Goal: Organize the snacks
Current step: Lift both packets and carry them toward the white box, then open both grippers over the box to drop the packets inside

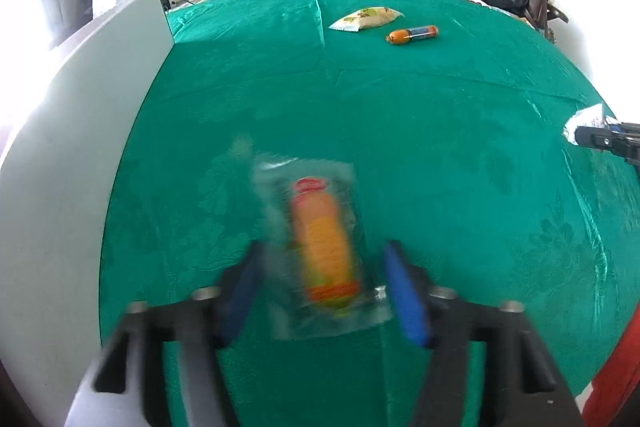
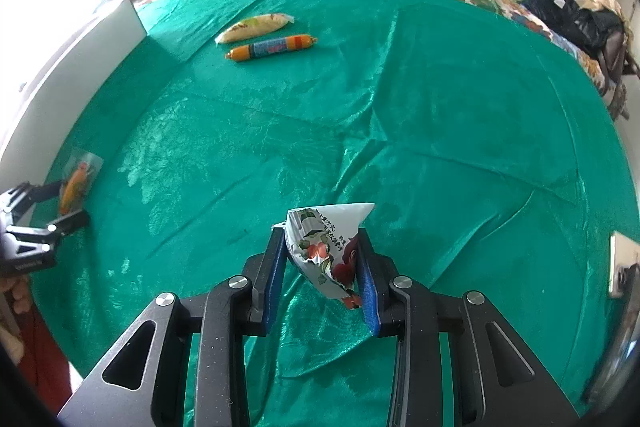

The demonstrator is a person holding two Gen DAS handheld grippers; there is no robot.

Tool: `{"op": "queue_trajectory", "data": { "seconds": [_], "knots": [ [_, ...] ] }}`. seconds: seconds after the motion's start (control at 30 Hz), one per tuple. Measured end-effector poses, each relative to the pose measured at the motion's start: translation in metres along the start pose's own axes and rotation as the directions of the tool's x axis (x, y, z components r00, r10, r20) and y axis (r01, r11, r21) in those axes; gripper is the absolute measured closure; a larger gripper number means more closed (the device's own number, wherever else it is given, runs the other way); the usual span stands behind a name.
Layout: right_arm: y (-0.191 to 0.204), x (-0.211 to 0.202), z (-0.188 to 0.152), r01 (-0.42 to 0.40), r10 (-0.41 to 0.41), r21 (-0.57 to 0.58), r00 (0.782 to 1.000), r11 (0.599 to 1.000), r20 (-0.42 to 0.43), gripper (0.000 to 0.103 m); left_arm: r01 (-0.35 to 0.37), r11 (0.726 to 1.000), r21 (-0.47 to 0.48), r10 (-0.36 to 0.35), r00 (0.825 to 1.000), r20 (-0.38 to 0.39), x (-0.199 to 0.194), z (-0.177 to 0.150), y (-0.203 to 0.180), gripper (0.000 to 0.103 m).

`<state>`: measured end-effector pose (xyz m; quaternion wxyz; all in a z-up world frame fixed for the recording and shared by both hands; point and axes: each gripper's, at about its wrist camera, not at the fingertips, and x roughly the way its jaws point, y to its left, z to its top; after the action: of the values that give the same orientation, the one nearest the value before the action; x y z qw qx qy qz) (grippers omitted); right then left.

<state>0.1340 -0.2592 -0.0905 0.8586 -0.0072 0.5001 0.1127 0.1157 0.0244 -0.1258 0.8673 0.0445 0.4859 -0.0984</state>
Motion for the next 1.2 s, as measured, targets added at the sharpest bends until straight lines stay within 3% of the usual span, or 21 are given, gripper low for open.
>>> {"op": "queue_trajectory", "data": {
  "seconds": [0.03,0.07,0.3,0.53,0.8,0.93,1.03,1.2],
  "knots": [
    [-0.001,-0.005,-0.003,-0.014,0.014,0.019,1.000,1.000,0.012,0.068,0.018,1.000,-0.013,-0.018,1.000,-0.012,0.000,0.002,0.001,0.072],
    [-0.002,-0.009,-0.004,-0.028,0.027,0.034,0.999,0.999,0.022,0.068,0.052,0.998,-0.029,-0.053,0.998,-0.017,0.000,0.004,0.003,0.076],
    [-0.001,-0.041,-0.011,-0.118,0.109,0.086,0.989,0.989,0.097,0.068,0.178,0.965,-0.192,-0.182,0.983,-0.002,-0.012,-0.005,0.028,0.079],
    [0.018,-0.045,-0.014,-0.123,0.119,0.042,0.989,0.991,0.086,0.068,0.231,0.951,-0.204,-0.221,0.973,0.073,-0.050,-0.004,0.031,0.079],
    [0.068,-0.050,-0.013,-0.183,0.187,-0.056,0.979,0.981,0.080,0.068,0.260,0.945,-0.199,-0.233,0.961,0.151,-0.102,-0.001,0.040,0.079],
    [0.113,-0.066,0.002,-0.207,0.224,-0.143,0.968,0.968,0.114,0.068,0.244,0.942,-0.231,-0.199,0.959,0.202,-0.137,-0.005,0.073,0.079],
    [0.156,-0.081,0.020,-0.264,0.295,-0.201,0.944,0.943,0.145,0.068,0.208,0.937,-0.281,-0.143,0.961,0.237,-0.163,-0.010,0.113,0.079],
    [0.253,-0.105,0.053,-0.400,0.463,-0.322,0.874,0.858,0.148,0.068,0.088,0.919,-0.385,0.006,0.971,0.238,-0.194,-0.024,0.195,0.079]
  ]
}}
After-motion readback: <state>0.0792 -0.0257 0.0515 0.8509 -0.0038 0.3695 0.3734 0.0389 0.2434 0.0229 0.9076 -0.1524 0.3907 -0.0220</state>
